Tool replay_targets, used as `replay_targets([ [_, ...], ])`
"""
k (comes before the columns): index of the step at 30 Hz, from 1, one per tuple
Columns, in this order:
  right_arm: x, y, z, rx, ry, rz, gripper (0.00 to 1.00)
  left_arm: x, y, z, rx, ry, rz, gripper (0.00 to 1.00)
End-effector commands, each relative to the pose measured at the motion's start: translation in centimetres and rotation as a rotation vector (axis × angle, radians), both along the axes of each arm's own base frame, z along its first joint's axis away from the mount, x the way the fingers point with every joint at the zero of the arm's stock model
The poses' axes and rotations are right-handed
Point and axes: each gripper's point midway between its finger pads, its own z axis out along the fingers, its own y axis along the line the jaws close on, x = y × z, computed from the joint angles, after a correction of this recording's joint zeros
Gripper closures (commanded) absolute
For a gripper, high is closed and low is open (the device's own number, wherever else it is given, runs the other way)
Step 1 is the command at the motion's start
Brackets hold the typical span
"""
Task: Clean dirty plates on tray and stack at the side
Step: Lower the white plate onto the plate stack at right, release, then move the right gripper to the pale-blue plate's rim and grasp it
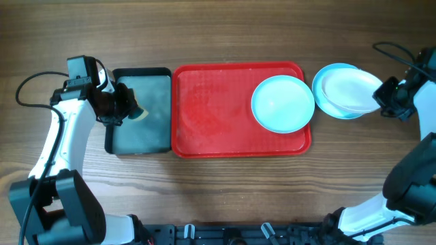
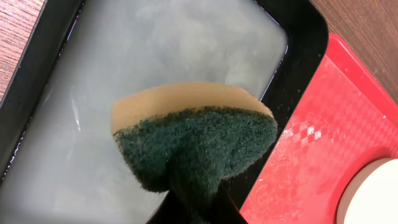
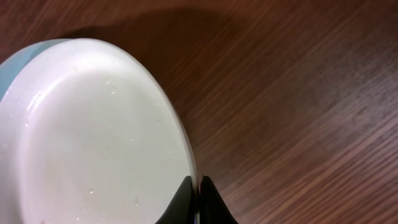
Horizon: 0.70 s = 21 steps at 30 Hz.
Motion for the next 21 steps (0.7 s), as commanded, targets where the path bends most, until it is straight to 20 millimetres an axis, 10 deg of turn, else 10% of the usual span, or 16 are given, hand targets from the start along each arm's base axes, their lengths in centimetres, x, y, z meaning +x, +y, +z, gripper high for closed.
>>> replay_targets([
  [1, 0.6, 0.9, 0.6, -0.030, -0.011, 0.039, 0.91, -0.2, -0.1, -0.3, 0.006, 0.003, -0.015, 0.94],
  [10, 0.7, 2.9, 0.4, 0.061, -0.023, 0.074, 0.67, -0.2, -0.1, -0.3, 0.006, 0.003, -0.015, 0.94],
  [21, 3.4, 17.5, 0.5, 0.050, -0.026, 0.745, 0.53, -0.2, -0.1, -0.3, 0.006, 0.003, -0.015, 0.94],
])
